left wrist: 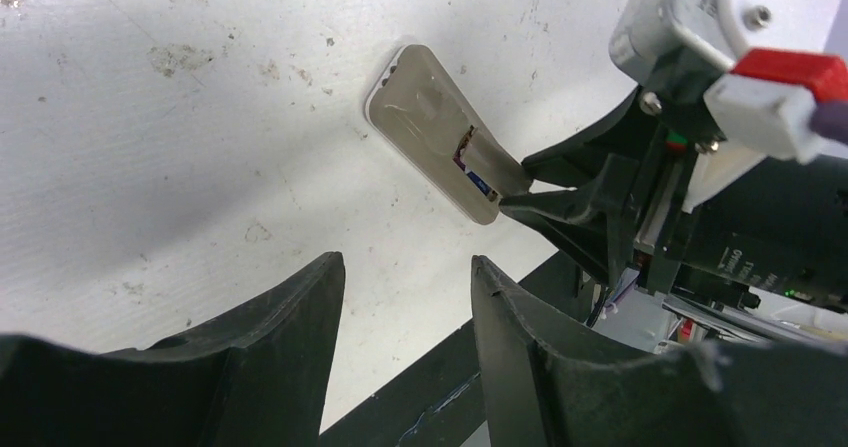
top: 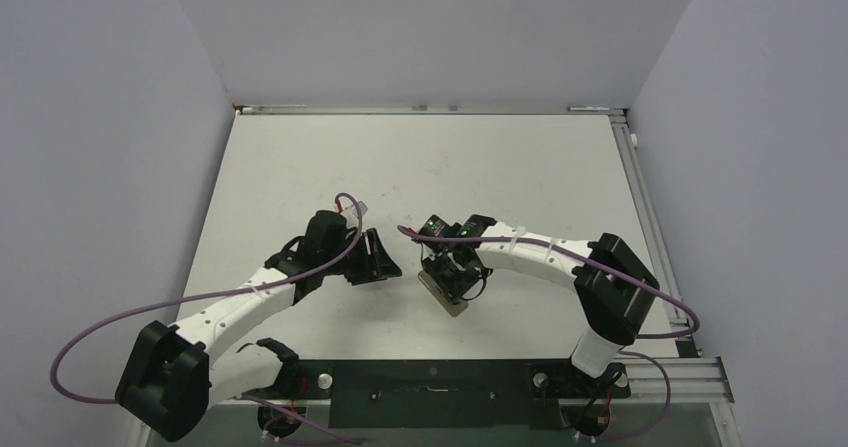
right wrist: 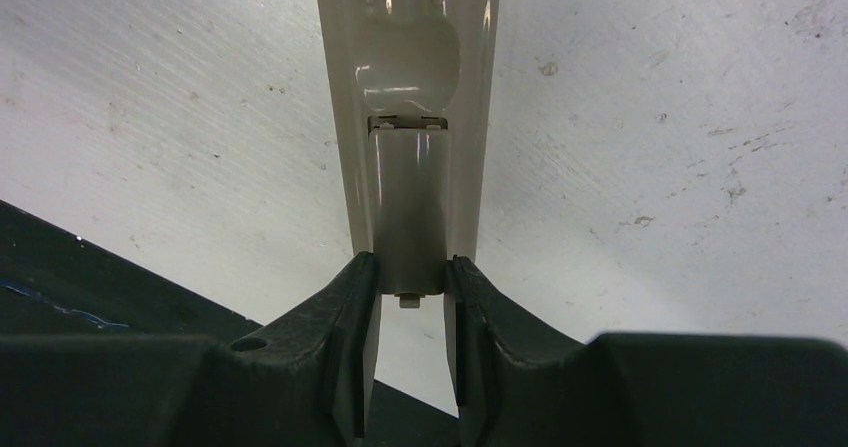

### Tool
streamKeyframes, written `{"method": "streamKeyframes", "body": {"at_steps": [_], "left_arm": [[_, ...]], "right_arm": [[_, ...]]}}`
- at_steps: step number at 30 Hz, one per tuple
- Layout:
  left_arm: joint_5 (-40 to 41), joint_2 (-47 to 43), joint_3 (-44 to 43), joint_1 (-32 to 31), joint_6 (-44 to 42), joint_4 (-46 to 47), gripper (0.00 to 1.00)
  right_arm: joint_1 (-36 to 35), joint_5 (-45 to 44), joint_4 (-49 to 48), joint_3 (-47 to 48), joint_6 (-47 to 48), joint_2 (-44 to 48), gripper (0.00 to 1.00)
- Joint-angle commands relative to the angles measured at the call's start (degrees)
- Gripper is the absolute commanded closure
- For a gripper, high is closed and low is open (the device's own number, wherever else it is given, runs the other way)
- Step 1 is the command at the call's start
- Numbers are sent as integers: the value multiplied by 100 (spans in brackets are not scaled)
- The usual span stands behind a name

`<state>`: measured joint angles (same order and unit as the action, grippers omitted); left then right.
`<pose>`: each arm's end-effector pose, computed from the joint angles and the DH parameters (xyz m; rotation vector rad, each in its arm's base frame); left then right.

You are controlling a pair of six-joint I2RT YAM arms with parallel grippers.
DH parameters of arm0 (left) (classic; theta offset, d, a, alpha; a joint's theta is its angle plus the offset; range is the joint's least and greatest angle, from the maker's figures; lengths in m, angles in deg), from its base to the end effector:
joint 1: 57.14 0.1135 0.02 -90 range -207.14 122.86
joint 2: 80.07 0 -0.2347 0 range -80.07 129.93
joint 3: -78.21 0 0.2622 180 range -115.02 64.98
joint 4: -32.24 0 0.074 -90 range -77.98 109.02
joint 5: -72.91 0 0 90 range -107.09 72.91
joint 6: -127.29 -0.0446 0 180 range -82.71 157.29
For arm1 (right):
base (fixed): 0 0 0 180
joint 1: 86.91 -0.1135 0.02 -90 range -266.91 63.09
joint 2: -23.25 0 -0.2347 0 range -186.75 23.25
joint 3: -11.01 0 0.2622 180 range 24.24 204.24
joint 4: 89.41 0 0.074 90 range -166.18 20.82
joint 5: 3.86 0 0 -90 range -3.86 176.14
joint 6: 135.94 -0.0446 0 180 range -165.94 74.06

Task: Load the batteries into the remote control
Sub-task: Load the battery cover into the remote control.

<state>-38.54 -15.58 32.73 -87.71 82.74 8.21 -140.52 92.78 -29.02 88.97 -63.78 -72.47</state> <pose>0.2080 -0.1418 0.1611 -0.1205 2.5202 -1.0479 0.1841 0.2586 0.1513 -0.9460 2.8722 0.3257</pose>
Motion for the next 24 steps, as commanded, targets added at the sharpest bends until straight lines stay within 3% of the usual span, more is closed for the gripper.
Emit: {"method": "streamKeyframes", "body": {"at_steps": [1,24], "left_arm": [[-3,-302,-121,80,-239,-388,53],[-83,-762,-493,207,-634,-1116,51]], "right_arm": [[34,-34,41,249,-100,-92,91],[-17,-127,163,295,-195,-204,91]]}}
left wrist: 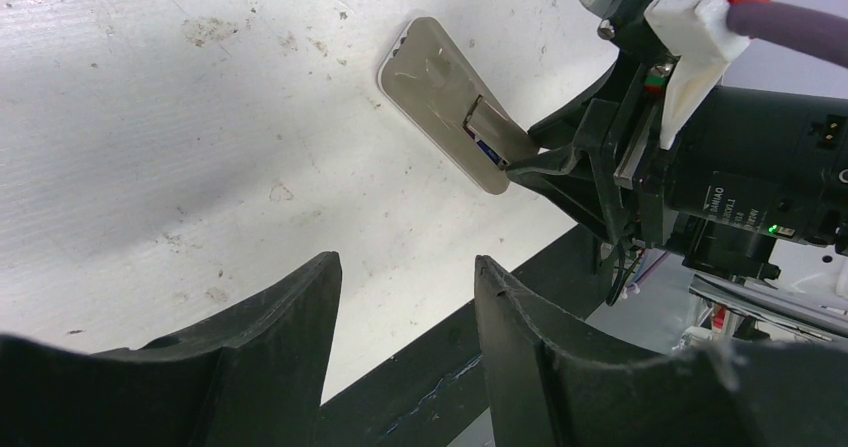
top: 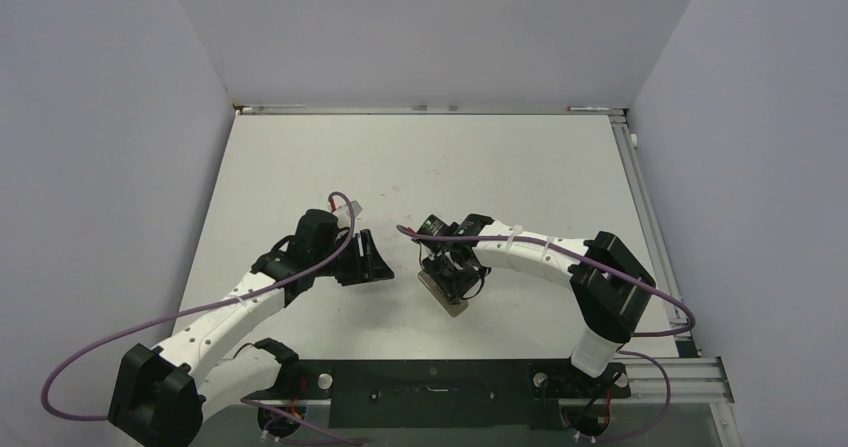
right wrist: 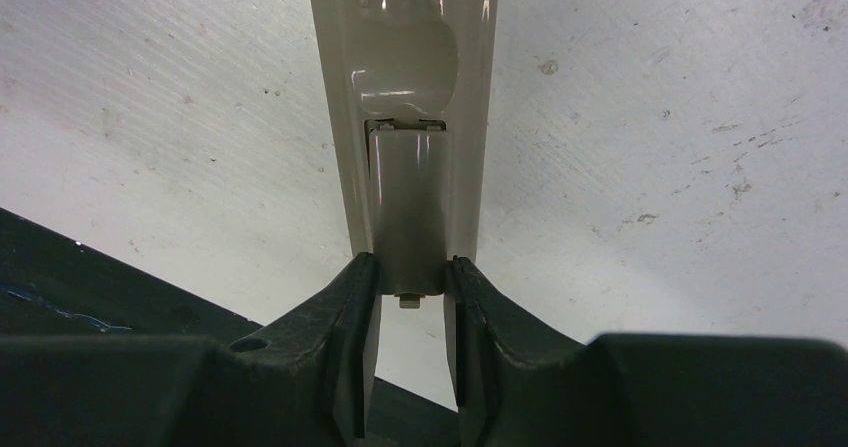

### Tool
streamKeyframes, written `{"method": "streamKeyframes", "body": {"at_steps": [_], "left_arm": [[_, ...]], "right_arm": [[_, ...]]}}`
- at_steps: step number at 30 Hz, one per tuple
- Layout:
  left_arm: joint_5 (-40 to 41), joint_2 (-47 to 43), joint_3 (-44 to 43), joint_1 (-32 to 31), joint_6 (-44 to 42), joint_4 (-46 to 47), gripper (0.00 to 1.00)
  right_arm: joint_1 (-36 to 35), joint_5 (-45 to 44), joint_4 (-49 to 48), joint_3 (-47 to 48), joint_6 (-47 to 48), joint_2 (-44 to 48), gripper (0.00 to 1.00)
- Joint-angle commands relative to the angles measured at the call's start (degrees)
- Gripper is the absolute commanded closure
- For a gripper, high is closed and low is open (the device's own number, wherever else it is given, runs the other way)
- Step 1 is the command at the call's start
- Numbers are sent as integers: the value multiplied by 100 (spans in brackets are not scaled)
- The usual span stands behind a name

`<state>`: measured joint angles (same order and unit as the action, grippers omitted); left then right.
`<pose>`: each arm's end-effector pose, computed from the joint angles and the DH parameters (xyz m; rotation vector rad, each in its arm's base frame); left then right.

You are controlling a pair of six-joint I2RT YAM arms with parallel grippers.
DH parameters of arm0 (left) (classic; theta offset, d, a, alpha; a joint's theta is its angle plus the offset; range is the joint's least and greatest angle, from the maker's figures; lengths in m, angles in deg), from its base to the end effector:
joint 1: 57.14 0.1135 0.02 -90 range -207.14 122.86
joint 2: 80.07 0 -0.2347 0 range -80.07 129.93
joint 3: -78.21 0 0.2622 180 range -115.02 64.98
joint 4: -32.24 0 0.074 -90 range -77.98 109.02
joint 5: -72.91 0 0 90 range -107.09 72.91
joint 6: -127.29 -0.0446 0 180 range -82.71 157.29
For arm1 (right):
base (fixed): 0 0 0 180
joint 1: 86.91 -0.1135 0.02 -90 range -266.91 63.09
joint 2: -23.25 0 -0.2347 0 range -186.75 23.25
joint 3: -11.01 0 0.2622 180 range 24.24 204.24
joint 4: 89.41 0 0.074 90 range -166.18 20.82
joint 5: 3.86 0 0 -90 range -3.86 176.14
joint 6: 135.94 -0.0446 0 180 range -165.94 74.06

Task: Load the batteries into the remote control
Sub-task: Load the battery cover into the remote control.

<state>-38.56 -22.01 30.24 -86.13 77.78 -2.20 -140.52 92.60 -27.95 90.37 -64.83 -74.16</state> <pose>0.1988 -0.1288 0.1857 -0.0532 2.5214 -0.9920 0.1865 0.2615 0.1487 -0.9238 2.9021 0.3039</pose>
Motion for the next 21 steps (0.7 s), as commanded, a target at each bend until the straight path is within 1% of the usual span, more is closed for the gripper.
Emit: {"method": "streamKeyframes", "body": {"at_steps": [1,21], "left_arm": [[-77,-120,-234,51,-142,-76,51],[-116,-179,-173,78,-155,-64,51]], "right_arm": [[-23,-113,63,155,-100,-34,91],[-121,-232,104,266,-106,-232,91]]}}
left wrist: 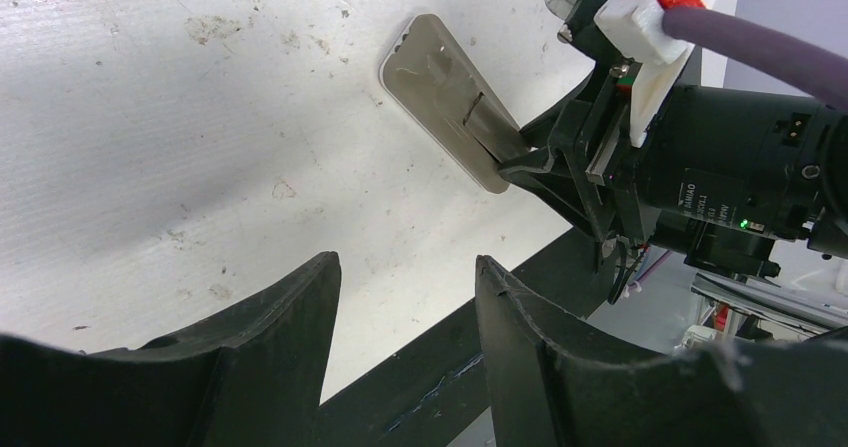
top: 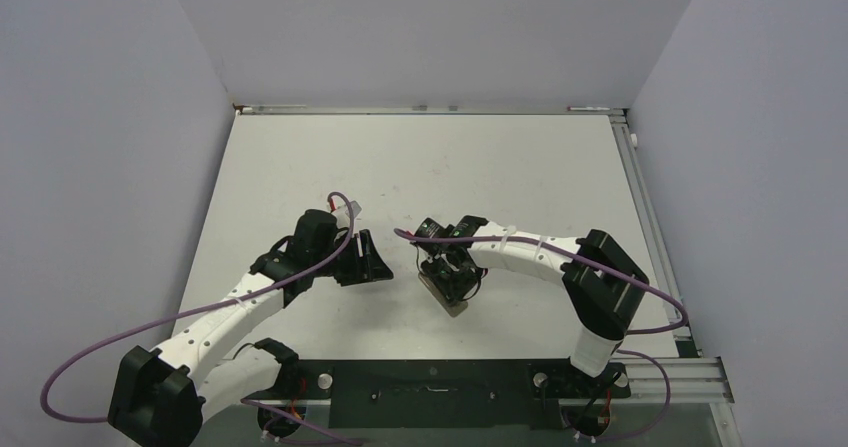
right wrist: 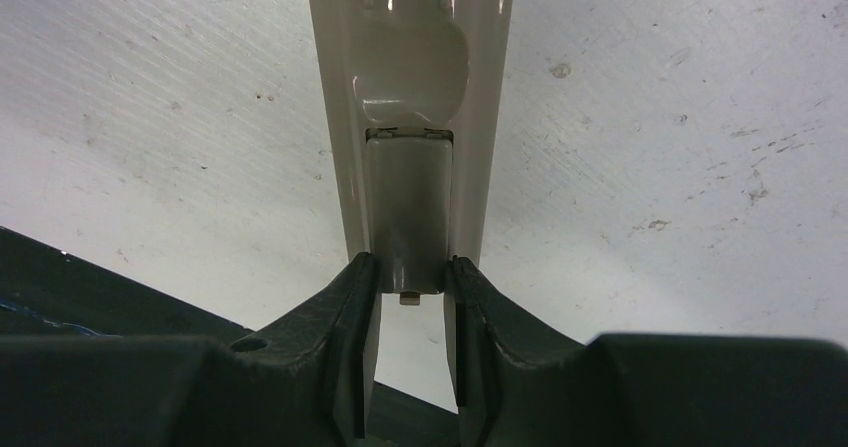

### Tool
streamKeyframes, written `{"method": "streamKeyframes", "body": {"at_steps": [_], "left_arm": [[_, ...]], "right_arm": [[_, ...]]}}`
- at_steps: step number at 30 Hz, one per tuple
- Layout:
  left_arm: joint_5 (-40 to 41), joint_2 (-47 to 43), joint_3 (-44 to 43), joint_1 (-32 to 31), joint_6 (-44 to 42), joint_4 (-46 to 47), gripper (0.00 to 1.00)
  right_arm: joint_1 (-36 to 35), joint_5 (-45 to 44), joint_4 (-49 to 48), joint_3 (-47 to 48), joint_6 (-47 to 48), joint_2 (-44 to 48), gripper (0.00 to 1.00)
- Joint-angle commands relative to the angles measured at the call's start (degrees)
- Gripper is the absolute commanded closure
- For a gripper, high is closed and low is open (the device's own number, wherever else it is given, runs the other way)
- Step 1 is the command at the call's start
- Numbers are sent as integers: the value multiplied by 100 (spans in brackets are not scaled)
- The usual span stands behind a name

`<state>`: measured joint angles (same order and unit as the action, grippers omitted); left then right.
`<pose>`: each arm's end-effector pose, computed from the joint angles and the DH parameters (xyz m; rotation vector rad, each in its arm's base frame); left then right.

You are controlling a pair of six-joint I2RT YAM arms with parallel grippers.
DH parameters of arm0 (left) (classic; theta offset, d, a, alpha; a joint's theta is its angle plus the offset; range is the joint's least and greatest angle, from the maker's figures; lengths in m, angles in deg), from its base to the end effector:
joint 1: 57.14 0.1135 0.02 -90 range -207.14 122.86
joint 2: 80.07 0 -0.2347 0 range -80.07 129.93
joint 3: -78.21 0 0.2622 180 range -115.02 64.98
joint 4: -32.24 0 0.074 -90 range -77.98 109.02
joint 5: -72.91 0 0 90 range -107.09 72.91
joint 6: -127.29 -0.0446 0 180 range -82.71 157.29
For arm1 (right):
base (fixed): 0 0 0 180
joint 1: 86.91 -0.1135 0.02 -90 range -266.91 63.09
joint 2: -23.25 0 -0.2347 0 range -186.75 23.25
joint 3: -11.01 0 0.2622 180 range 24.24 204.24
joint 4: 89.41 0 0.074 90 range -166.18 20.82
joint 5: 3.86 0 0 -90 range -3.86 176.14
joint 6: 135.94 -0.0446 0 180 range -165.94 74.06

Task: Load the batteries into the remote control
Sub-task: Load the battery cover into the remote control.

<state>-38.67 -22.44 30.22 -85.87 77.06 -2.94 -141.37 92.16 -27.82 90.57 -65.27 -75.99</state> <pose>0.1980 -0.1272 0.1864 -0.0434 2.5231 -0.9853 0.1837 0.2652 0.1399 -0.9385 2.9241 0.2699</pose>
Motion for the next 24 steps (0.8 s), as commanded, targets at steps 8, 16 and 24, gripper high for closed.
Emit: {"method": "streamKeyframes", "body": {"at_steps": [8,16,24], "left_arm": [[-112,-150,-162,52,-83,0,51],[-132,-130,-159,61,-85,7,51],[-174,-111,-162,69,-88,17,51]], "right_arm": [[-33,-224,103,339,-32,-136,91],[-30,-233,97,411,-2,-222,91],[-30,-167,22,370,-27,-255,80]]}}
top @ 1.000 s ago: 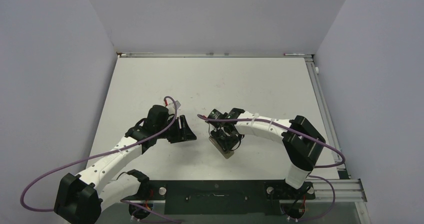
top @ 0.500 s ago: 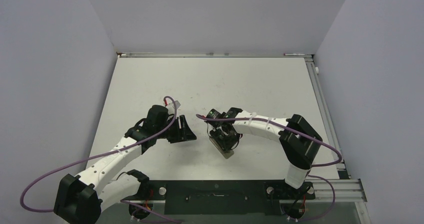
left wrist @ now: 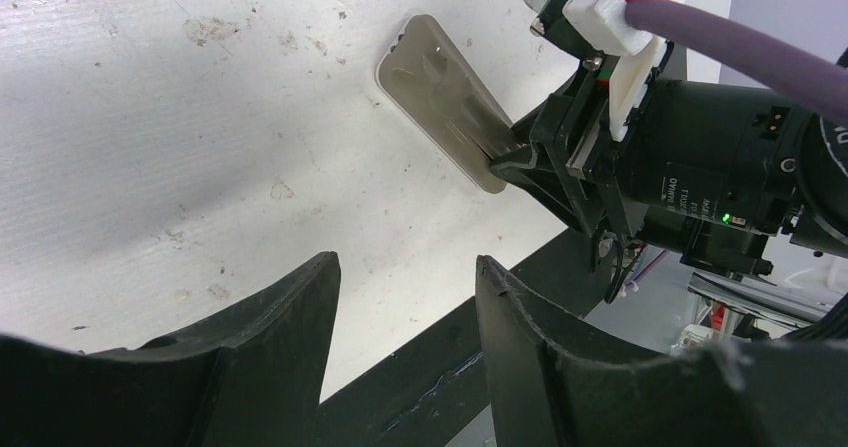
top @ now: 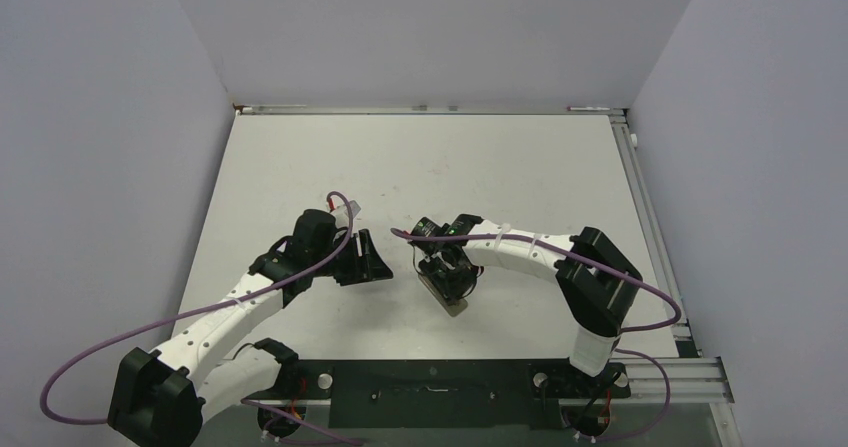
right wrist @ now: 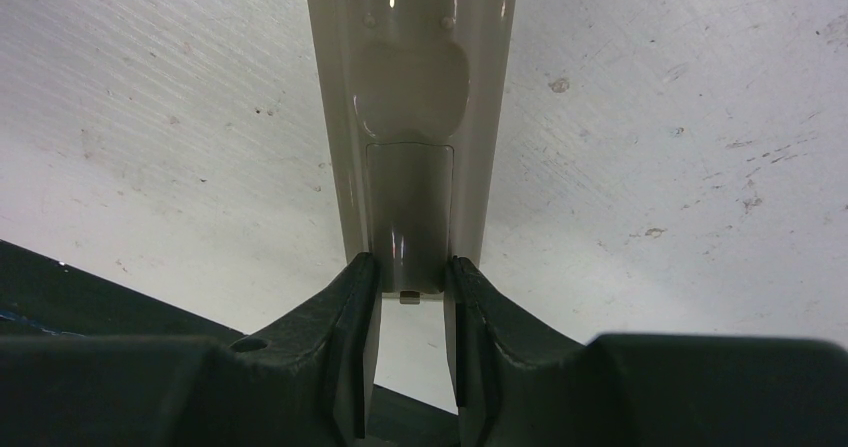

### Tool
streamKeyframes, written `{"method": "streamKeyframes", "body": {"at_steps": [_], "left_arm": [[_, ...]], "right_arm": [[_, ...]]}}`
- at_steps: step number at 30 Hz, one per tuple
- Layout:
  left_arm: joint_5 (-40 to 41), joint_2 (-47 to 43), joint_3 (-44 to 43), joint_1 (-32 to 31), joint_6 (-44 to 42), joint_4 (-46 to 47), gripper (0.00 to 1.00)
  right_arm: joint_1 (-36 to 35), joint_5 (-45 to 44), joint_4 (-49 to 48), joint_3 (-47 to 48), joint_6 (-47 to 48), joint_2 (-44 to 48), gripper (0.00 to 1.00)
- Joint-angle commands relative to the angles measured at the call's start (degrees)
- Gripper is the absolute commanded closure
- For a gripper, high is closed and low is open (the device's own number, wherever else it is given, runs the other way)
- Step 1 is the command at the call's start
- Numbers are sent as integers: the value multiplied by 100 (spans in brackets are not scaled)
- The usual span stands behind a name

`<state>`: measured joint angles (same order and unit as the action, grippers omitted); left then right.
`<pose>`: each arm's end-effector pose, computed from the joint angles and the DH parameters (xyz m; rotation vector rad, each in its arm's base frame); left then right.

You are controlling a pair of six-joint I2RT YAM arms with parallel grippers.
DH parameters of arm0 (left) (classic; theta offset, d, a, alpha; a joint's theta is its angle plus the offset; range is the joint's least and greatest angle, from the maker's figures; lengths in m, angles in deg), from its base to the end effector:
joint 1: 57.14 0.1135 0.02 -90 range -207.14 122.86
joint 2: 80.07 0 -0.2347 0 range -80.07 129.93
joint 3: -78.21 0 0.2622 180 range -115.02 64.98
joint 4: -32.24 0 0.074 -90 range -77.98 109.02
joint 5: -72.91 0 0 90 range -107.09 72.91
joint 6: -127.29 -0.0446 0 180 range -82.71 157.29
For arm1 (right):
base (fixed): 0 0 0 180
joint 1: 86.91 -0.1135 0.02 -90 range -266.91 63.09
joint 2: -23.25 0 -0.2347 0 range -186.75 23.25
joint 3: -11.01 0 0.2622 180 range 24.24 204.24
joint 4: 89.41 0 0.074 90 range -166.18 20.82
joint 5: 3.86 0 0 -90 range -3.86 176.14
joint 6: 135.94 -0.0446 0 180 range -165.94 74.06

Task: Load the batteries into the remote control
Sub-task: Load the battery cover into the remote control.

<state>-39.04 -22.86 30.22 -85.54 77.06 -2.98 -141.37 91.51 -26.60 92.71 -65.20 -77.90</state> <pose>0.1980 -0.1260 0.1880 -0.0452 2.5160 -0.9931 0.1876 0.2698 0.1391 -0.9407 2.9332 0.2406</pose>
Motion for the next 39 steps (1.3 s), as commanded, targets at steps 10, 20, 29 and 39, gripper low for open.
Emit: {"method": "streamKeyframes", "body": {"at_steps": [10,20,29,39], "left_arm": [[-189,9,-145,40,-74,97,51],[-194,27,-107,45,-65,126,51],[-182,14,-107,45,-64,135,51],[-156,10,-109,45,-70,109,51]], "right_arm": [[-38,-35,-167,130,-49,-46,62],[-38,-166,-195,187,-166,248,57],[-24,-341,-293,53,-333,709,71],[-29,-420,-570,-259,-484,1019,91]]}}
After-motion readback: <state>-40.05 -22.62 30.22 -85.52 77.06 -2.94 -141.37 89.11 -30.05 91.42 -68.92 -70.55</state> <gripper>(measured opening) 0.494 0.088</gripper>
